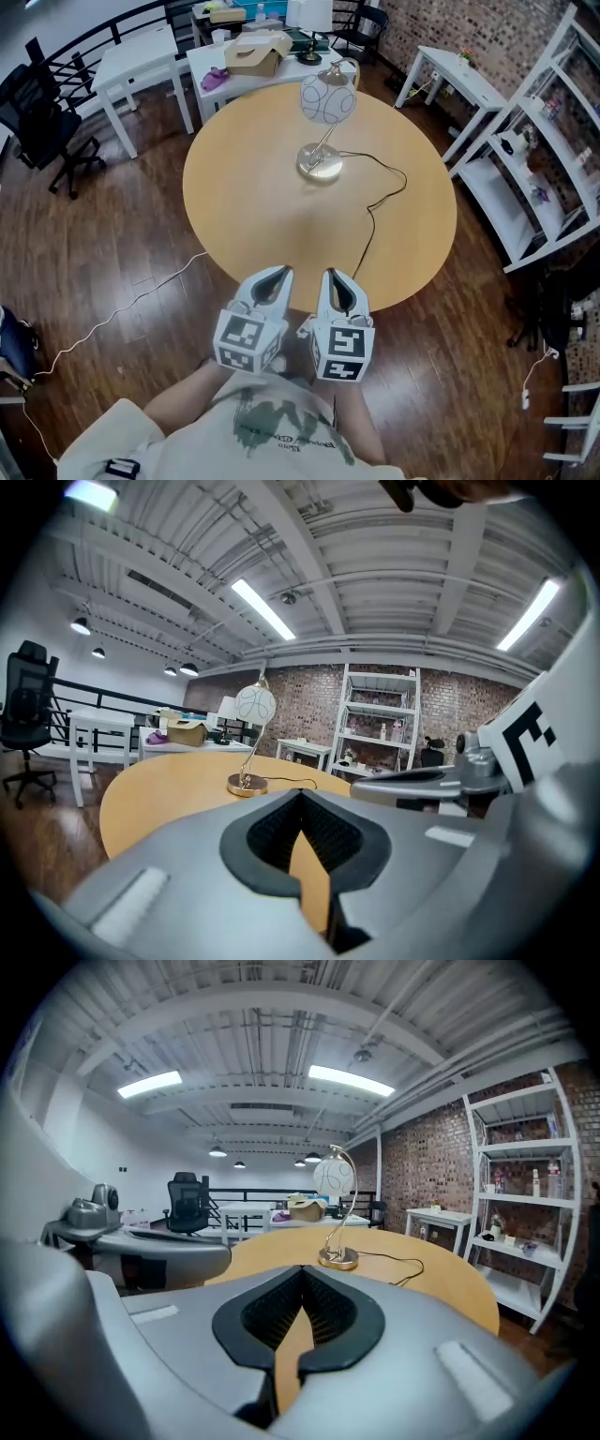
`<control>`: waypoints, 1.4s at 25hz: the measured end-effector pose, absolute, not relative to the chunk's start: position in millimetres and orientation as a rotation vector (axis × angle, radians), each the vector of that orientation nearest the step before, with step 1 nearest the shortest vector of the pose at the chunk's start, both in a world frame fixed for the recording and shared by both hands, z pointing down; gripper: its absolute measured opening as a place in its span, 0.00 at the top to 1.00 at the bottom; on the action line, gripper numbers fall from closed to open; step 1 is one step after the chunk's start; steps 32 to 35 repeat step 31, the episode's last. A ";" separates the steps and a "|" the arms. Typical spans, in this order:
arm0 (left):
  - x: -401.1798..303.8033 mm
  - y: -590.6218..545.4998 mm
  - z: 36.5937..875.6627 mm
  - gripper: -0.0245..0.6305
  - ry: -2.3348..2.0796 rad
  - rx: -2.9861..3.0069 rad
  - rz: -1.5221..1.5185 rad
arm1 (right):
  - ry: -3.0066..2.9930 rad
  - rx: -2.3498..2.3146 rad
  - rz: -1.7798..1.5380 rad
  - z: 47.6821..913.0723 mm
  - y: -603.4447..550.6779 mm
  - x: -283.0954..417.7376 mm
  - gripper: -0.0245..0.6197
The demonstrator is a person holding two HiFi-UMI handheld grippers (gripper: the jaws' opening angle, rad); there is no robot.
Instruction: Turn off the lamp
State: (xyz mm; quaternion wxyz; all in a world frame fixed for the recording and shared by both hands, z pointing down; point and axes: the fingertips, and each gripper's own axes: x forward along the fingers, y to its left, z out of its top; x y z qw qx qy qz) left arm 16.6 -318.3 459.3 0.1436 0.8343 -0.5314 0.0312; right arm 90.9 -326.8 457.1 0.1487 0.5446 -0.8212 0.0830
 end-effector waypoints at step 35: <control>-3.0 -293.3 425.4 0.97 -1.571 2.420 -0.029 | -2.560 1.528 0.118 419.1 -293.0 55.2 0.96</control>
